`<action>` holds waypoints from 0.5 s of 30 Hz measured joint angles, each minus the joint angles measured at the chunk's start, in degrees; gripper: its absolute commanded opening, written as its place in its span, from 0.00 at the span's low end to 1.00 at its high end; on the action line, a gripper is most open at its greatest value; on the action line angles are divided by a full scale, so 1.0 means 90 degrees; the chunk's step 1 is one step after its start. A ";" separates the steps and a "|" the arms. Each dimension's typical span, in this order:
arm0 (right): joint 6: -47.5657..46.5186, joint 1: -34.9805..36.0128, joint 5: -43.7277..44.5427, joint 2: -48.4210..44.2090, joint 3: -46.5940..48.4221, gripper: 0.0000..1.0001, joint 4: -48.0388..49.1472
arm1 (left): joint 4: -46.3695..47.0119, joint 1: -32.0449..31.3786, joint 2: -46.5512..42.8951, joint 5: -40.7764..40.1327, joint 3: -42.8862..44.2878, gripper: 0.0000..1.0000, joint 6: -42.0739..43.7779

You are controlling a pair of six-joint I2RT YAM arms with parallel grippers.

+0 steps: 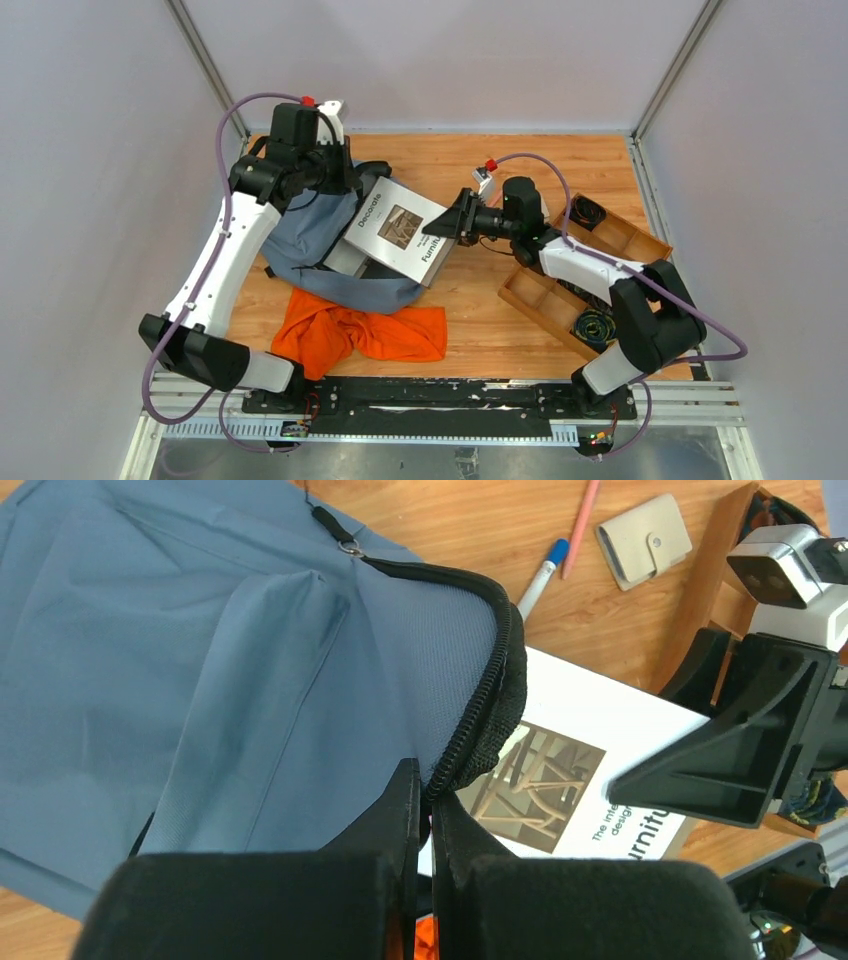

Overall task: Pack the student bag
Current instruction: Place the book in the student bag.

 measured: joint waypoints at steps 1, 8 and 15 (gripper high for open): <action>-0.0005 0.0000 0.0051 0.0005 0.0000 0.06 -0.0019 | -0.0005 0.0022 -0.0036 0.0005 0.0000 0.00 0.0000; -0.0304 0.0029 0.0493 -0.0034 0.0007 0.08 -0.0403 | -0.0044 0.0163 -0.0250 0.0010 0.0000 0.00 -0.0068; -0.0313 0.0534 0.0556 0.0726 0.0731 0.09 -0.0435 | -0.0039 0.0204 -0.0245 0.0129 0.0032 0.00 -0.0180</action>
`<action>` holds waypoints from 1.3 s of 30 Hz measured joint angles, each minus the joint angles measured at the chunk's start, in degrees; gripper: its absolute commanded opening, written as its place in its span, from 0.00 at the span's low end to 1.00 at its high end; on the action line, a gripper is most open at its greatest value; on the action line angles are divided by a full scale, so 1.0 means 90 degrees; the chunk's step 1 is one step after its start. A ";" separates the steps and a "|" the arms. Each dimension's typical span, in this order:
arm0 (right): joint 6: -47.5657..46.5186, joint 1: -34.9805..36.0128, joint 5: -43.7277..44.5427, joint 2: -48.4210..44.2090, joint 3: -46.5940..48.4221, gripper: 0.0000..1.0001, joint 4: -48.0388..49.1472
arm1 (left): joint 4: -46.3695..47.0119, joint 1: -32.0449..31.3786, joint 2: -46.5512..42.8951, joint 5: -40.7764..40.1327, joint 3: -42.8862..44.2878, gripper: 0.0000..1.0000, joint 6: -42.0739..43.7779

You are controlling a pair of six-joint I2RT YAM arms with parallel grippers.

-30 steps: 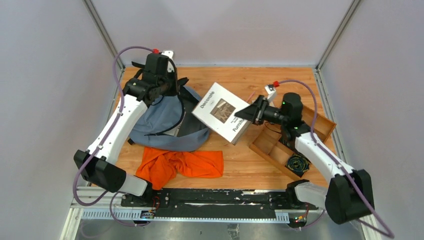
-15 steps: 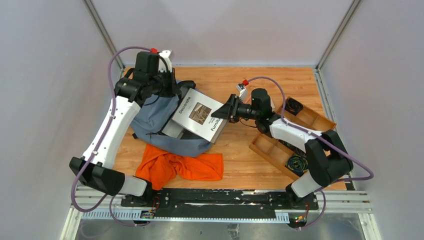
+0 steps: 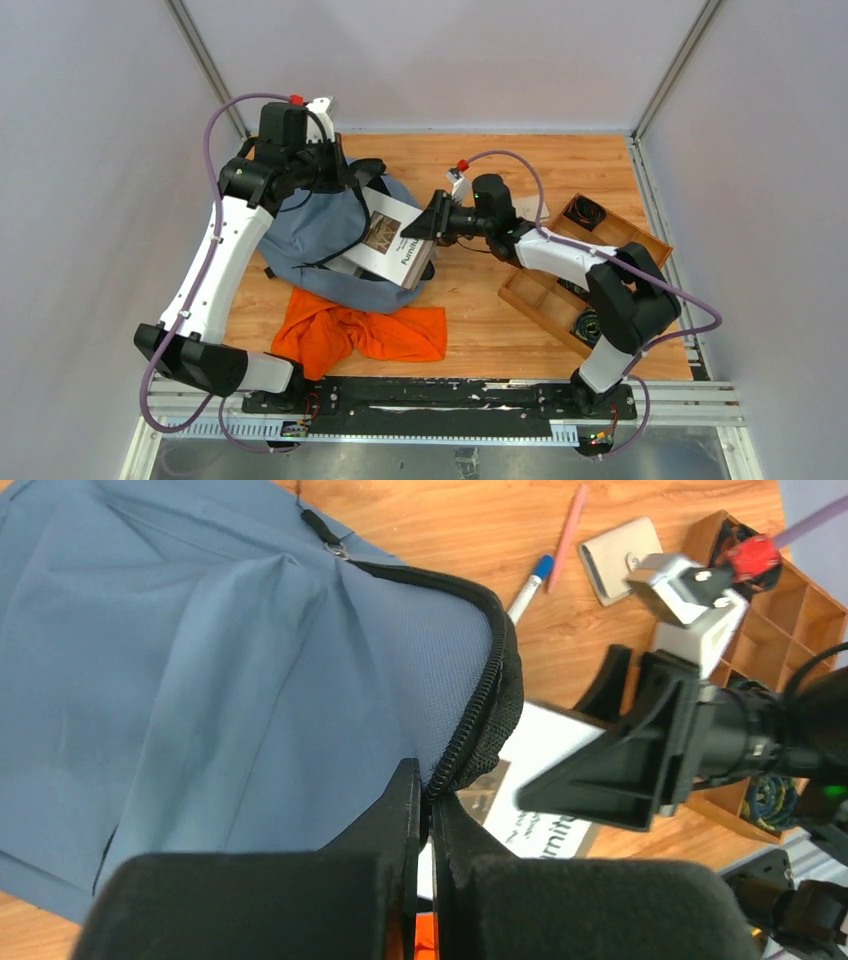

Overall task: Pack the student bag
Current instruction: Place the book in the student bag.

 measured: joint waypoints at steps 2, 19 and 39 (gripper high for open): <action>0.0005 0.0204 -0.0015 0.0204 0.0177 0.09 0.0005 | 0.0000 0.0019 0.0000 0.0141 0.0000 0.00 -0.0039; 0.0954 0.0748 0.0474 0.2511 0.2579 0.24 0.0000 | 0.0539 0.0027 -0.0136 0.1115 -0.0525 0.00 -0.0437; -0.0007 0.0801 0.1285 0.1780 0.2171 0.98 -0.1515 | 0.0911 0.0029 -0.0180 0.1331 -0.0928 0.00 -0.0707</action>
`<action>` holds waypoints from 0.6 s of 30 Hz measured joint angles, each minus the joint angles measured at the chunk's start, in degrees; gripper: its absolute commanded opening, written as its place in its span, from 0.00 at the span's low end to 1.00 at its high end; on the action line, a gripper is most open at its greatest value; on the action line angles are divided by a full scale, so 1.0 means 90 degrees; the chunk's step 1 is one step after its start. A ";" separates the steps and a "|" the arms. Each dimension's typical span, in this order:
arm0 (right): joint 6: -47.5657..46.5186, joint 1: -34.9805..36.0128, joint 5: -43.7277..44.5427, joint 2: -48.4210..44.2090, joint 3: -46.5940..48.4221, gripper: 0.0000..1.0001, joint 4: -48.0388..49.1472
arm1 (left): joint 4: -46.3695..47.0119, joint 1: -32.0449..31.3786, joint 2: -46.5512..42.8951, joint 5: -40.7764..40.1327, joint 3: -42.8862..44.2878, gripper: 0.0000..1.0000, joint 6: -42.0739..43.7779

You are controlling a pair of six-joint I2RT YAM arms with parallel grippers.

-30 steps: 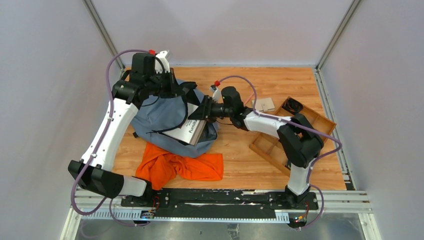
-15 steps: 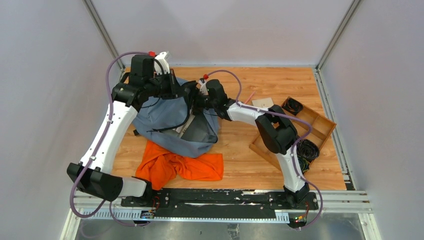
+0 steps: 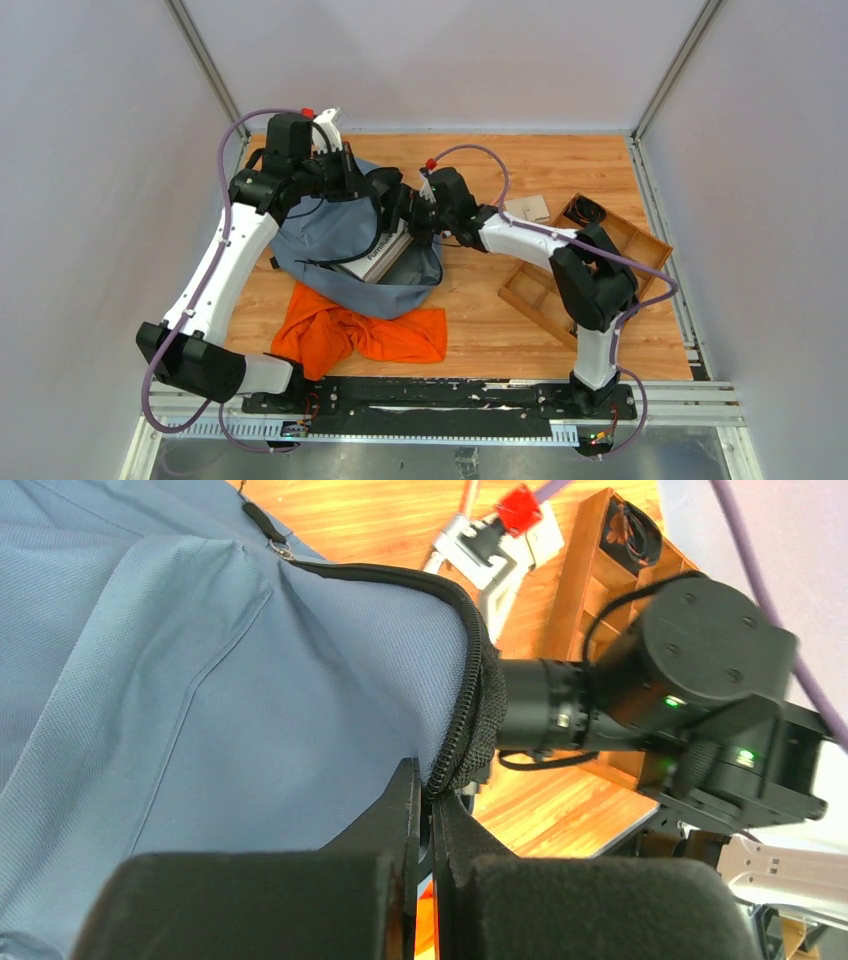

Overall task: Pack the student bag
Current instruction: Place the book in the student bag.

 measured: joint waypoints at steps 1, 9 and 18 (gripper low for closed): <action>-0.0092 0.0000 0.0044 -0.0194 -0.0153 0.98 -0.0092 | 0.0002 0.0000 0.0000 -0.0002 -0.0002 0.00 0.0002; -0.0804 0.0000 0.0104 -0.0848 -0.0488 1.00 -0.0763 | 0.0104 0.0000 0.0019 0.0063 -0.0041 0.00 -0.0002; -0.1639 0.0000 0.0687 -0.1280 -0.0544 1.00 -0.1824 | 0.0270 0.0000 0.0080 0.0180 -0.0148 0.00 -0.0036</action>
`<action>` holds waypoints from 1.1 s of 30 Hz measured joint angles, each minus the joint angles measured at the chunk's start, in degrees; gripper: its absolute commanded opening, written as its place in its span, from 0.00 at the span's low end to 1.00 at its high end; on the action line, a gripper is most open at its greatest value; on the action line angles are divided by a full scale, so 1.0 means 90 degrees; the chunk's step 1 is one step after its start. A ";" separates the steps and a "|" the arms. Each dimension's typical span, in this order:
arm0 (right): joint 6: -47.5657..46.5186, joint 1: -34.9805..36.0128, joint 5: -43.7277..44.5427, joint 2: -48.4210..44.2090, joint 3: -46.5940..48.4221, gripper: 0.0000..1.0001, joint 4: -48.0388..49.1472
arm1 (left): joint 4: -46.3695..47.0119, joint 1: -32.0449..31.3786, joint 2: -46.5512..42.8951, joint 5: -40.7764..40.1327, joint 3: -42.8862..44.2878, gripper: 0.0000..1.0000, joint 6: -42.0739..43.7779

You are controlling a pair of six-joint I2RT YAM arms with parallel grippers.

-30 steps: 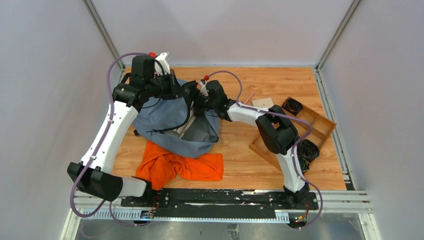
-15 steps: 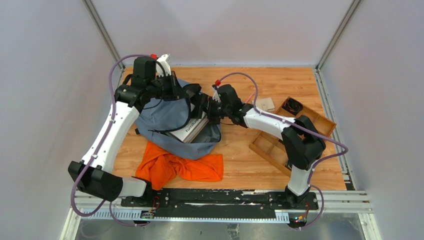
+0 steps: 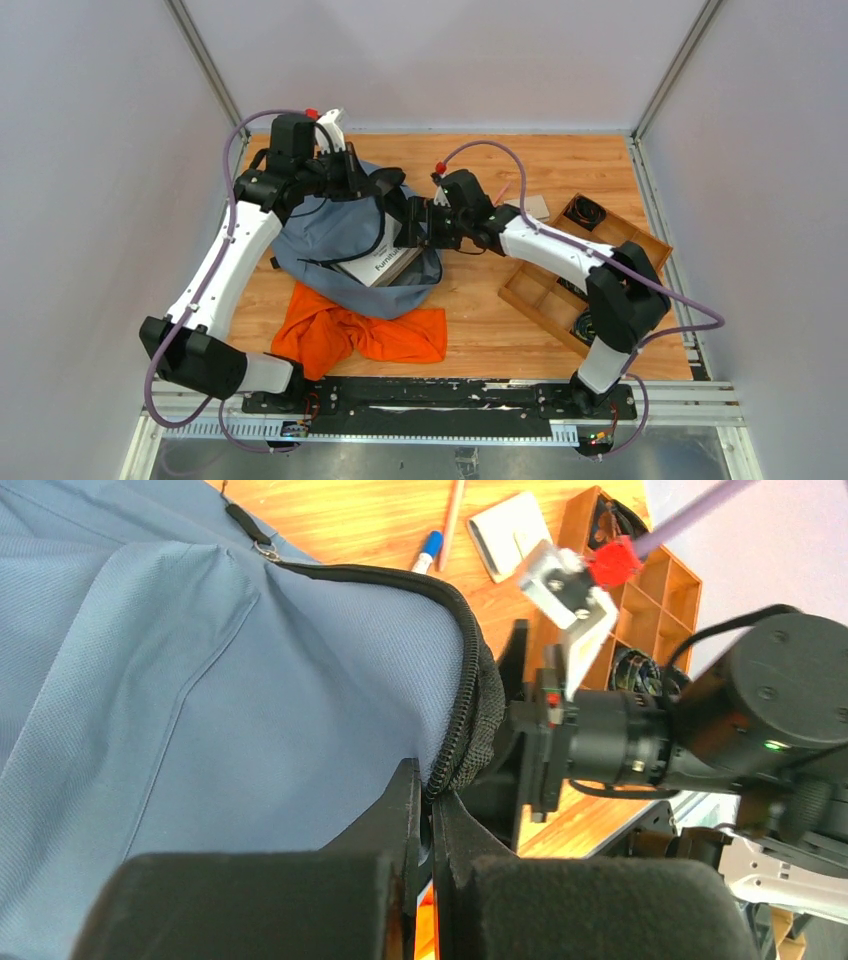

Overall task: Pack the student bag
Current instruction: Place the book in the student bag.

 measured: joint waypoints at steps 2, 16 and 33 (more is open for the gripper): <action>-0.0357 0.0000 0.0384 -0.0257 0.0017 1.00 -0.0401 | 0.0022 0.0000 0.0027 0.0034 0.0000 0.00 -0.0010; -0.1047 0.0665 0.0872 -0.0777 -0.0423 0.17 -0.0668 | 0.0034 0.0000 0.0170 0.0165 0.0010 0.00 0.0046; -0.0838 0.0816 0.0410 0.0845 0.0469 0.38 0.0937 | 0.0097 0.0000 0.0155 0.0525 -0.0325 0.00 0.0073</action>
